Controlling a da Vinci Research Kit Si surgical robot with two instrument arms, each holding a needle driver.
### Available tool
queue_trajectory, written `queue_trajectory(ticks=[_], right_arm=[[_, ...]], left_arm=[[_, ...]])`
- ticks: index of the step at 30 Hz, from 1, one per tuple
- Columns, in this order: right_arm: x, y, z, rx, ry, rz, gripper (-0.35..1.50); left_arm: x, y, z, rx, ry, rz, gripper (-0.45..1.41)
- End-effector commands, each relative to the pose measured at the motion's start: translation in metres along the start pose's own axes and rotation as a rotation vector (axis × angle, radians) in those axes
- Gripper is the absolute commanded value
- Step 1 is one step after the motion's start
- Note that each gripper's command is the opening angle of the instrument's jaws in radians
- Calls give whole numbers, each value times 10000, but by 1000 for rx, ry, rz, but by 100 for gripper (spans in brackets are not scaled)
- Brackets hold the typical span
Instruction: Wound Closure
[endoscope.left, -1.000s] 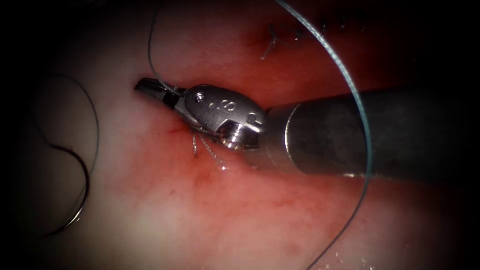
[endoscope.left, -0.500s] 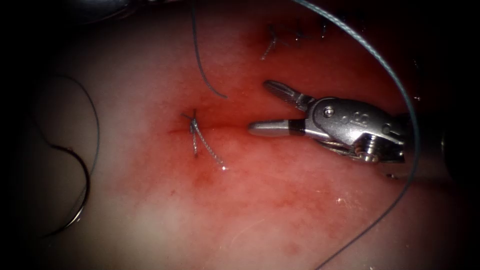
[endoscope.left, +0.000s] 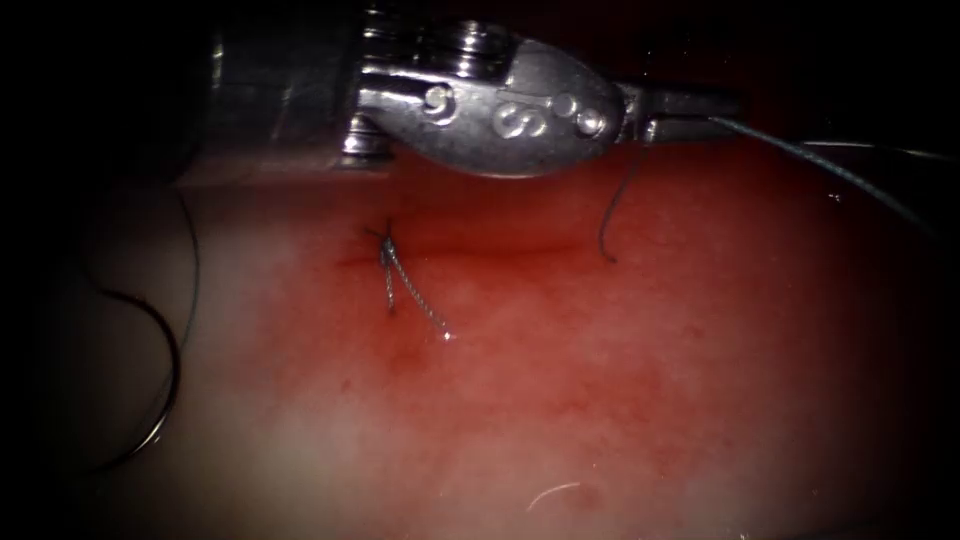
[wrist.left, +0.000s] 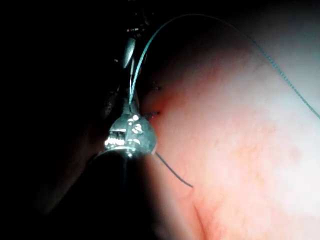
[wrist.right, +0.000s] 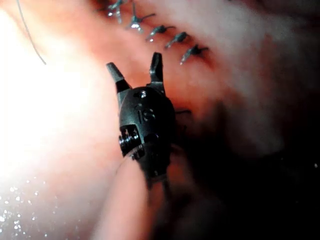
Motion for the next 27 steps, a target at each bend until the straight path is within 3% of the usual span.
queue_trajectory(ticks=[1, 3, 5, 7, 10, 11, 12, 15, 16, 19, 21, 27], right_arm=[[8, -4, 0, 1, 12, 7, 143], [24, -5, -8, -7, 27, -17, 143], [41, -7, -17, -15, 37, -60, 132], [60, -15, -31, -32, 33, -64, 93], [75, -27, -37, -40, 20, -54, 93], [81, -36, -38, -32, 24, -52, 100], [83, -42, -37, -30, 28, -57, 106], [84, -57, -32, -37, 14, -25, 127], [80, -67, -29, -23, -19, -11, 127], [64, -95, -24, 56, -134, -31, 118], [54, -112, -19, 129, -194, -77, 115], [39, -152, 0, 204, -159, -229, 111]], left_arm=[[-6, -2, 17, -8, -21, 11, -45], [-20, 0, 41, -29, -71, 41, -45], [-36, 3, 60, -49, -141, 89, -45], [-60, 9, 75, -59, -221, 126, -45], [-83, 10, 86, -53, -253, 128, -45], [-95, 8, 95, -48, -273, 125, -11], [-102, 3, 102, -45, -265, 121, 41], [-117, -12, 113, -29, -199, 79, 74], [-125, -27, 114, 51, -152, 5, 93], [-131, -55, 100, 209, -94, -67, 119], [-132, -72, 86, 251, -66, -86, 126], [-121, -113, 38, 307, -50, -159, 131]])
